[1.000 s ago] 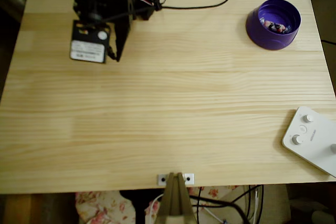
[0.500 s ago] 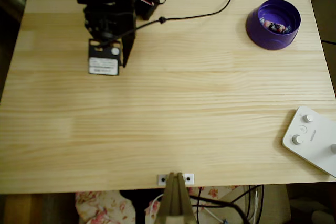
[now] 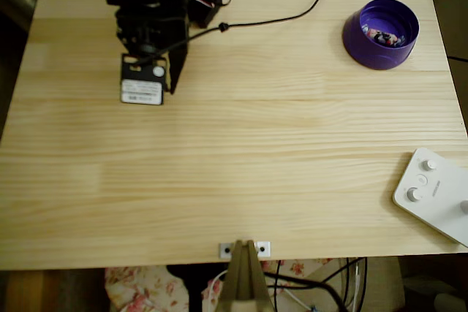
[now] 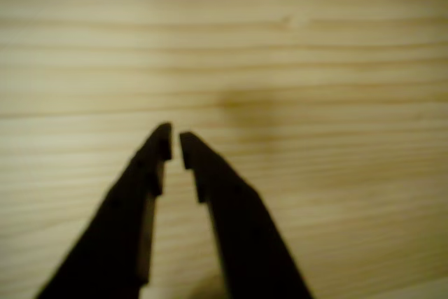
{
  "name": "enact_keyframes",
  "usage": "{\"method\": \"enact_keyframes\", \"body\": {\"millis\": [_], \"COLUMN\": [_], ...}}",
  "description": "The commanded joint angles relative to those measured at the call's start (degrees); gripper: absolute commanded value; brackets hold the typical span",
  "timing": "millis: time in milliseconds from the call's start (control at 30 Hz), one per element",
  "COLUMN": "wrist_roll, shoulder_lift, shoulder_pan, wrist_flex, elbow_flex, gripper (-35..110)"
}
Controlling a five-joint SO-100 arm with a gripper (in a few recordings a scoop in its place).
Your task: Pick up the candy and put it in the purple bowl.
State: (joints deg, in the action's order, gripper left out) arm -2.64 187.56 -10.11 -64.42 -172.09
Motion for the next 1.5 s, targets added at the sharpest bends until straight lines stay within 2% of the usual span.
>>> {"method": "enact_keyframes", "body": {"millis": [0, 167, 1467], "wrist_roll": [1.3, 5.3, 5.2], "shoulder_lift": [1.4, 1.4, 1.5], "shoulder_pan": [-1.9, -5.7, -5.7], "wrist_flex": [1.1, 1.1, 1.2], "elbow_flex": [0.4, 0.4, 0.4], "gripper": [-1, -1, -1]}}
